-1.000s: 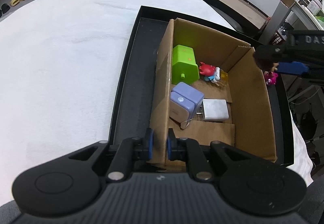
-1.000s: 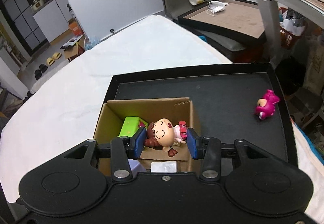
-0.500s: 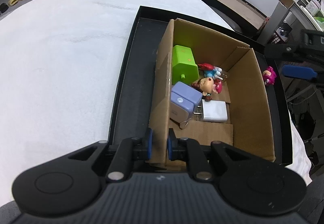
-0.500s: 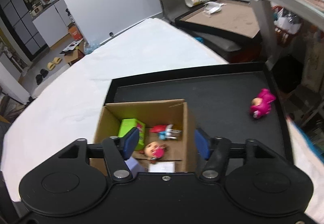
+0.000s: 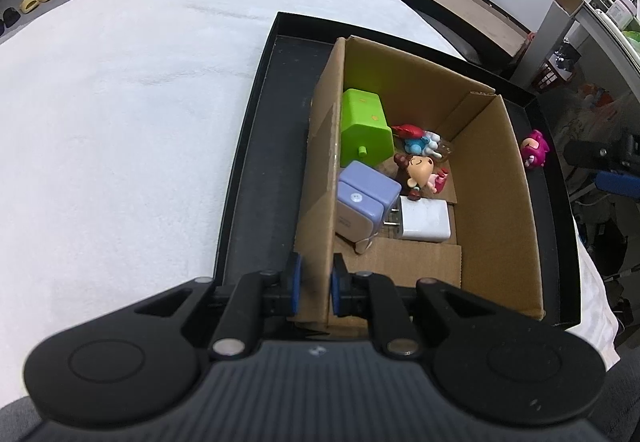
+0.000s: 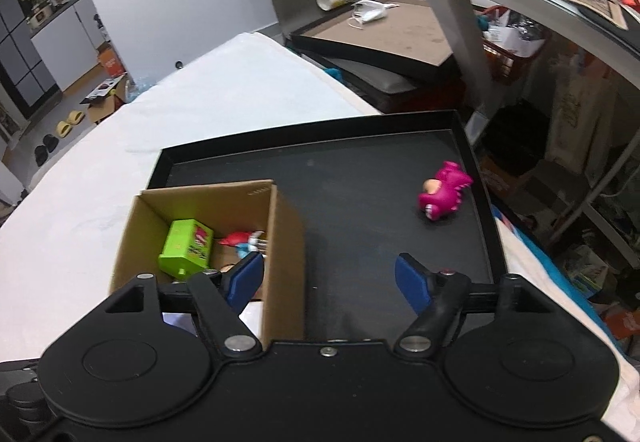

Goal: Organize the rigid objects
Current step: 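Move the right gripper to the pink plush dinosaur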

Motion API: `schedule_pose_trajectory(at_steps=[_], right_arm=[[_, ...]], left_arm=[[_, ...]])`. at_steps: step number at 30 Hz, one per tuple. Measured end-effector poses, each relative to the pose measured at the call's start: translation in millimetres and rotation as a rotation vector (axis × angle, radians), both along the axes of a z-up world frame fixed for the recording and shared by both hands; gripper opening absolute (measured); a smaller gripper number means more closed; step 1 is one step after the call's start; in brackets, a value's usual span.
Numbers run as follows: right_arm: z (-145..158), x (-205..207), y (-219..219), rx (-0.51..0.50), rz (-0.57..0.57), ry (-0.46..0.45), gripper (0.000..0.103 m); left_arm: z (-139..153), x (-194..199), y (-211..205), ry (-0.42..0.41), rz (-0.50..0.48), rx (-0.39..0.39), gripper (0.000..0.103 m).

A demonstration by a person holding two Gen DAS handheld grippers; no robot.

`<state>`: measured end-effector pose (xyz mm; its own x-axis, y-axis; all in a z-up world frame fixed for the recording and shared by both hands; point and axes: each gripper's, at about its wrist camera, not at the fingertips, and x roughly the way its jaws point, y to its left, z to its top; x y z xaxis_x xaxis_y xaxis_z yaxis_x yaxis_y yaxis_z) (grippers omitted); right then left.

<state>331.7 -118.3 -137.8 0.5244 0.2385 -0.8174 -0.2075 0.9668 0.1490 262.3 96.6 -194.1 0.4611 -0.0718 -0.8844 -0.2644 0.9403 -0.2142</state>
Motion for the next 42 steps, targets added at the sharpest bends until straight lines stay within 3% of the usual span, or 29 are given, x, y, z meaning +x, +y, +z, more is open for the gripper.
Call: schedule_pose_trajectory(at_steps=[5, 12, 21, 33, 42], right_arm=[[-5, 3, -10, -0.019, -0.033, 0.003, 0.074], [-15, 10, -24, -0.020, -0.076, 0.010, 0.084], [-36, 29, -40, -0.021, -0.135, -0.013, 0.084], [-67, 55, -45, -0.038, -0.178, -0.048, 0.065], [-87, 85, -47, -0.051, -0.174, -0.021, 0.063]], left_arm=[[1, 0, -1, 0.004, 0.002, 0.007, 0.013], [1, 2, -5, 0.012, -0.001, 0.032, 0.012], [2, 3, -8, 0.015, -0.001, 0.052, 0.012], [2, 4, -8, 0.032, 0.031, 0.047, 0.012], [3, 10, -15, 0.058, 0.026, 0.082, 0.011]])
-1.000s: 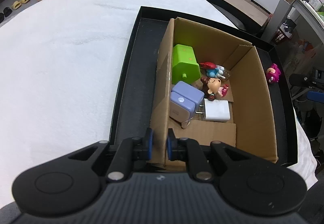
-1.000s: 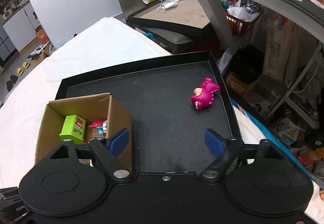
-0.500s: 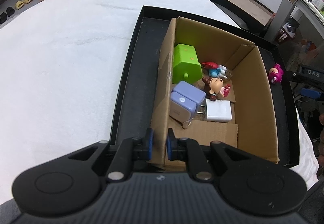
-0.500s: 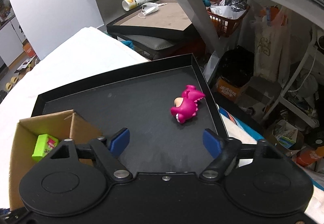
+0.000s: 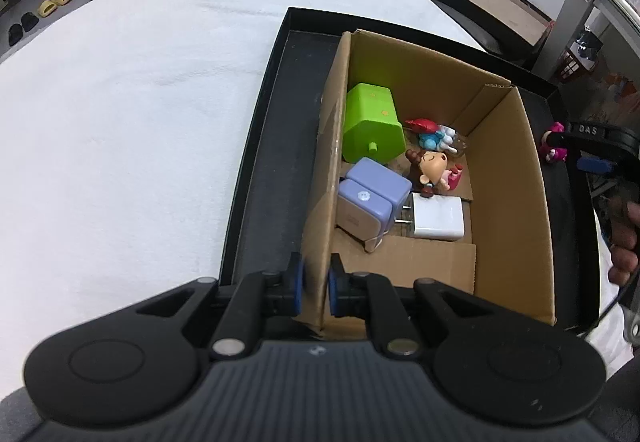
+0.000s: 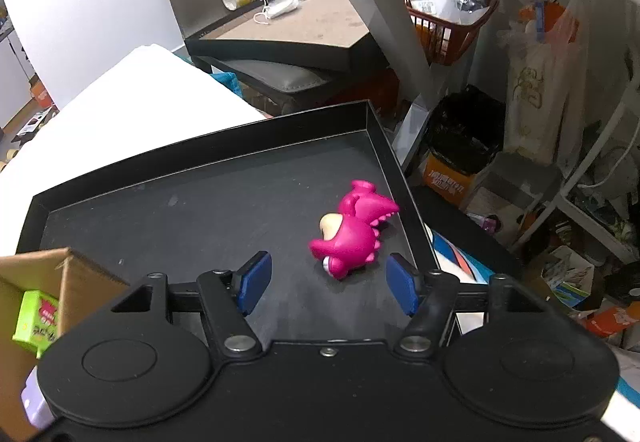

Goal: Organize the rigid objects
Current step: 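Move the right gripper to the pink plush dinosaur, then close the right gripper on the pink dinosaur and lift it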

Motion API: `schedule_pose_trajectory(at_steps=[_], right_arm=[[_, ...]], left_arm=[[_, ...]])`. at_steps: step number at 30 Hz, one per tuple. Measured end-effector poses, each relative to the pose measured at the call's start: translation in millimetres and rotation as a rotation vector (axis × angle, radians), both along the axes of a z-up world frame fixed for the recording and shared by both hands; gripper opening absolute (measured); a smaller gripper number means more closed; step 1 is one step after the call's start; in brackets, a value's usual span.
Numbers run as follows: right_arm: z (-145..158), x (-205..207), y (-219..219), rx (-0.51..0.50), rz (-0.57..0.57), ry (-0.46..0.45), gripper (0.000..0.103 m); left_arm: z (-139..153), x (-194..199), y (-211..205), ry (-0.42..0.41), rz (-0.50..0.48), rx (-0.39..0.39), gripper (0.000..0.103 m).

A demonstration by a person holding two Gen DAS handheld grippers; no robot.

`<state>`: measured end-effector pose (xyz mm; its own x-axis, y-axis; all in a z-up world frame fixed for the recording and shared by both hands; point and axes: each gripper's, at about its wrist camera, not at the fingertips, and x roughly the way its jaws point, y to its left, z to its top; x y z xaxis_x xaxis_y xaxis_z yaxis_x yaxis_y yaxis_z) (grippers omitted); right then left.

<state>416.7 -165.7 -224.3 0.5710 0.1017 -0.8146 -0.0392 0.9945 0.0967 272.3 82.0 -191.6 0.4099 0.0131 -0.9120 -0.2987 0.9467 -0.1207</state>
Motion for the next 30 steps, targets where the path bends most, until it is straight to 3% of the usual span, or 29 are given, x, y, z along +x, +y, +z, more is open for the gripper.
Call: schedule_pose_trajectory(at_steps=[11, 14, 30], right_arm=[[-14, 29, 6, -0.021, 0.009, 0.055, 0.063], [-15, 32, 5, -0.006, 0.026, 0.056, 0.044], [18, -13, 8, 0.029, 0.103, 0.033, 0.044]], left_arm=[[0, 4, -5, 0.019, -0.009, 0.032, 0.010], [-1, 5, -3, 0.023, -0.014, 0.023, 0.010], [0, 2, -3, 0.017, 0.014, 0.031, 0.010]])
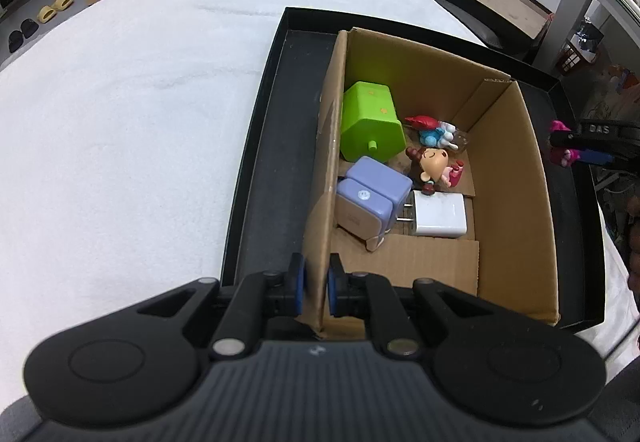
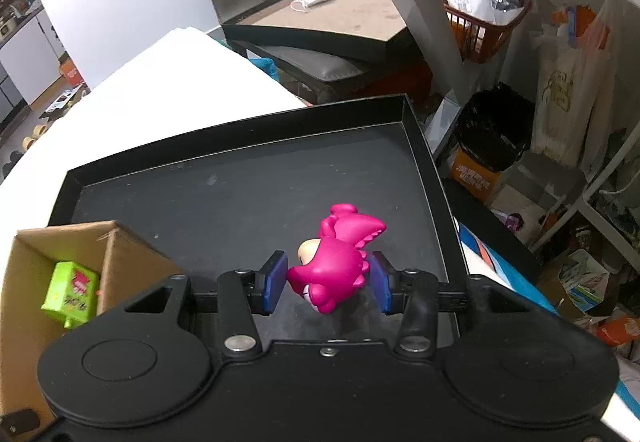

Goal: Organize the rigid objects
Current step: 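Close the right gripper on the pink dinosaur and lift it, then carry the pink dinosaur into the box and open the right gripper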

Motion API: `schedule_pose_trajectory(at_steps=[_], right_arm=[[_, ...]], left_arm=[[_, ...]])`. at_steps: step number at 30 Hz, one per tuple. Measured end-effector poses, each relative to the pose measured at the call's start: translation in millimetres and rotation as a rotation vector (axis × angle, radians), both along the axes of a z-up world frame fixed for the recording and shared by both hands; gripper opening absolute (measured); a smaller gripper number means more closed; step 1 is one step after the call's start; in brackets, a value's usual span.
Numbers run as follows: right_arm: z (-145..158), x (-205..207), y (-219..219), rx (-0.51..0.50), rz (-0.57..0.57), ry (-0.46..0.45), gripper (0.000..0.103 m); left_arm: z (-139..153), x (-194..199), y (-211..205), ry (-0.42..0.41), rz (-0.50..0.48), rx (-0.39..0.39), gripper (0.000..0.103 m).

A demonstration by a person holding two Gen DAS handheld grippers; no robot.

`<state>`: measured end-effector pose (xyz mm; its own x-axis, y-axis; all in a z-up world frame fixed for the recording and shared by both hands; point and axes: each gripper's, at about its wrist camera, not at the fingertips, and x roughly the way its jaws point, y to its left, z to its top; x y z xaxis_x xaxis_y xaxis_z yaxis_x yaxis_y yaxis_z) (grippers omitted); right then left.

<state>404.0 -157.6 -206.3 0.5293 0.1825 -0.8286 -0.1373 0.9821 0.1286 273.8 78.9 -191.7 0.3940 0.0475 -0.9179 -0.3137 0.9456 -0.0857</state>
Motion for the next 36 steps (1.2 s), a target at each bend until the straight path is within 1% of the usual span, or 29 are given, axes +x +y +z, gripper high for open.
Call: schedule_pose_trajectory(at_steps=[11, 21, 31, 36], right_arm=[[27, -29, 0, 0.000, 0.008, -0.020, 0.044], [56, -56, 13, 0.010, 0.034, -0.055, 0.044], [71, -71, 24, 0.001, 0.039, -0.071, 0.044], [80, -80, 37, 0.014, 0.070, -0.084, 0.044]], left_arm=[[0, -4, 2, -0.020, 0.005, -0.013, 0.011], [1, -7, 6, -0.033, 0.010, -0.033, 0.011], [0, -8, 11, -0.043, 0.021, -0.064, 0.012], [0, -9, 13, -0.051, 0.020, -0.075, 0.012]])
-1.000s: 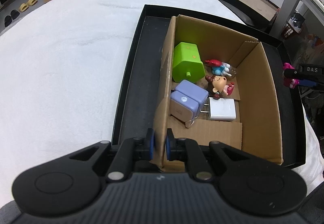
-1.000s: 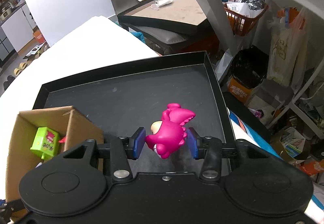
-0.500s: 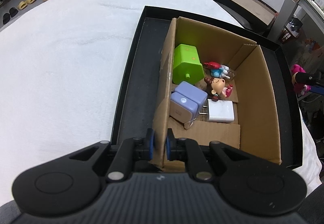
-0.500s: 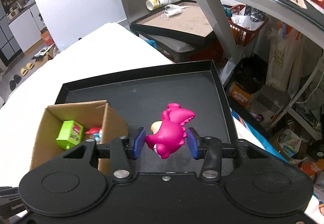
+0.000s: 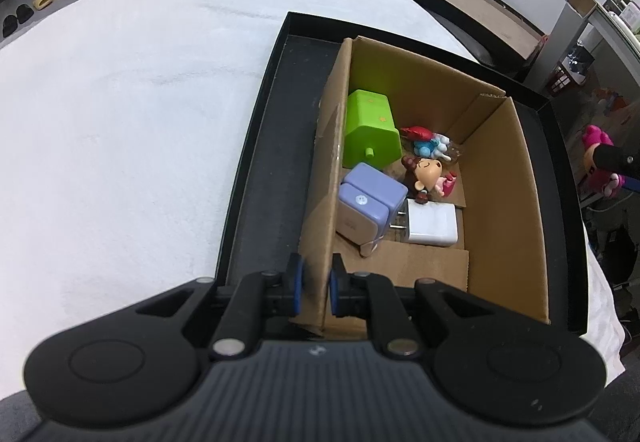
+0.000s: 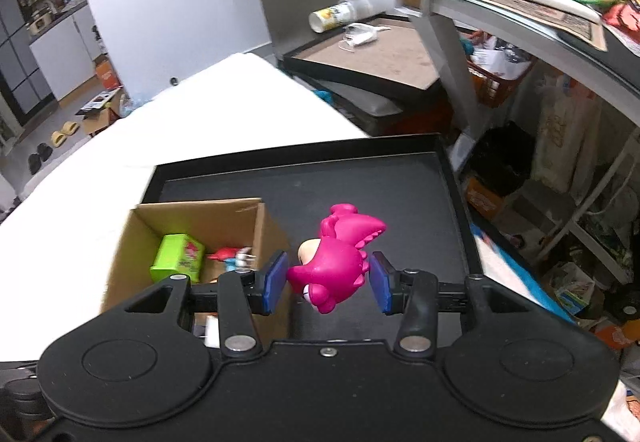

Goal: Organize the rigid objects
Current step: 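Carry the pink dinosaur into the box and open the right gripper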

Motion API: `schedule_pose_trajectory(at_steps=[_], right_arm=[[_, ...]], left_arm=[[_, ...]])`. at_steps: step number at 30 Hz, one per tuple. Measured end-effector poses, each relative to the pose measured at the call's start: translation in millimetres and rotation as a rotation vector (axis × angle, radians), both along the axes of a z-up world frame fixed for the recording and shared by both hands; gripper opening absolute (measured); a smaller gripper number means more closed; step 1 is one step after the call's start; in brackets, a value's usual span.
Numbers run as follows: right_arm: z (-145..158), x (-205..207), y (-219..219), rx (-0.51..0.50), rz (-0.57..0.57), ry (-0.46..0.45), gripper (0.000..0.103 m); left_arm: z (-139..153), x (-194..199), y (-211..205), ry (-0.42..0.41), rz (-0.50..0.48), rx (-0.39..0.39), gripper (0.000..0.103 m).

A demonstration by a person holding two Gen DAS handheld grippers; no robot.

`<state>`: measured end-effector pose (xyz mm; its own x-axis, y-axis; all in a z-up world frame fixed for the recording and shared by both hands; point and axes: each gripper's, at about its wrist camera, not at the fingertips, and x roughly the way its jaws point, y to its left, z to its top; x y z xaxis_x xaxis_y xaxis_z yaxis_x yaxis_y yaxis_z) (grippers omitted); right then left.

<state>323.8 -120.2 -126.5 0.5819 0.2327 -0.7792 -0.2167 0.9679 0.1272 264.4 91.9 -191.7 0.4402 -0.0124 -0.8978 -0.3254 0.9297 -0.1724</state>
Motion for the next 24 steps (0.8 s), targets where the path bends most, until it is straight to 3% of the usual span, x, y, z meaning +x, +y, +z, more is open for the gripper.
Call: schedule_pose_trajectory(at_steps=[9, 21, 24], right_arm=[[9, -5, 39, 0.014, 0.097, -0.007, 0.044], [-1, 5, 80, -0.016, 0.155, 0.015, 0.045], [-5, 8, 81, -0.049, 0.100, 0.033, 0.059]], left_arm=[[-1, -1, 4, -0.007, 0.003, -0.023, 0.012], [-2, -2, 9, -0.017, -0.001, -0.050, 0.013], [-2, -2, 10, -0.017, -0.006, -0.057, 0.013]])
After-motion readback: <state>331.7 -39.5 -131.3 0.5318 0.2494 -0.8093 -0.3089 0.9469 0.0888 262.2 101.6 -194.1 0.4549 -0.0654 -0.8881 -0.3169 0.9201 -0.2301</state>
